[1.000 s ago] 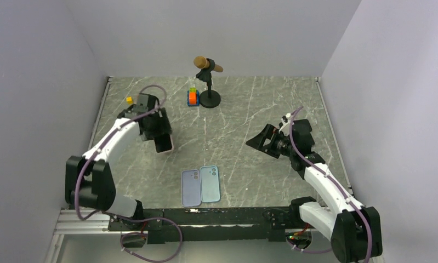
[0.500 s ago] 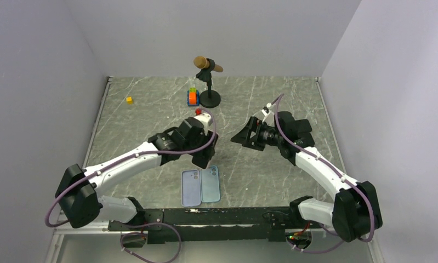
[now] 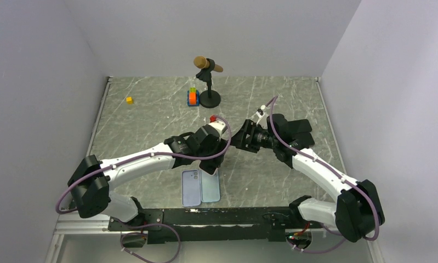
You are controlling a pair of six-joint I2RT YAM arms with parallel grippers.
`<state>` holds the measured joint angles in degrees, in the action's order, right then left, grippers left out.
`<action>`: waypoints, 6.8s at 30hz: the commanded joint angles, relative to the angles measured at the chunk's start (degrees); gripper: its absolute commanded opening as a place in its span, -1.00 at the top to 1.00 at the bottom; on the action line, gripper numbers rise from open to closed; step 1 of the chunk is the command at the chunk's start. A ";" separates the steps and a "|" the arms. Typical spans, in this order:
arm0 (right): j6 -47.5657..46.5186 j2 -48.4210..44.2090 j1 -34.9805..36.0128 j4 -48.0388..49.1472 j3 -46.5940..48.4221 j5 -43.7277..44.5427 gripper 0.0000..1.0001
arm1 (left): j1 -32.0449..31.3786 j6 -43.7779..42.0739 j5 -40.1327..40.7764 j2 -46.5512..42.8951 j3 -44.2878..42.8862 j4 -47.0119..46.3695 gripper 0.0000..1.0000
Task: Take the phone out of the phone case
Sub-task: Remove the phone case from the phone.
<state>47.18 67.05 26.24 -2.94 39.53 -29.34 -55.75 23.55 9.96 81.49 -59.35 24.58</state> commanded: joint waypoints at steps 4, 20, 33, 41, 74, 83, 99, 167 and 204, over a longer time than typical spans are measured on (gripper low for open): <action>0.34 -6.83 0.24 3.40 -3.22 7.25 -0.52 | 2.35 14.56 8.79 -1.47 -8.26 7.51 1.00; -2.31 2.91 15.63 15.70 -0.13 4.94 -0.40 | 10.07 35.01 2.35 -10.91 -4.97 8.66 1.00; -1.60 7.30 17.55 18.02 0.94 5.60 0.69 | 10.40 34.05 -4.86 -12.50 -2.89 2.96 0.83; 5.92 4.18 11.90 30.79 -4.48 -5.55 1.00 | 18.48 27.13 -17.34 -18.92 4.59 -7.72 -0.99; 14.22 2.06 7.77 53.05 -6.07 -24.96 0.53 | 27.82 39.83 -53.13 -16.27 23.41 -67.88 0.90; 1.02 -2.79 7.32 35.30 -3.95 -26.83 0.23 | 28.72 41.24 -57.17 -15.67 20.83 -69.63 1.00; -3.37 -3.49 7.51 35.84 -3.12 -35.63 0.46 | 29.40 49.37 -62.68 -13.59 19.29 -74.93 1.00; -39.95 -2.90 14.15 13.04 11.41 -7.78 0.89 | 27.34 70.66 -54.34 -11.18 22.39 -69.47 1.00; 2.82 -2.79 12.45 26.67 4.03 -9.93 1.00 | 23.93 47.08 -38.74 -22.78 27.54 -68.40 0.87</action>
<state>50.76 64.55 39.62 19.35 42.02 -35.92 -32.01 73.93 -27.11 61.71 -28.29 -49.65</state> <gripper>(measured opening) 0.084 0.188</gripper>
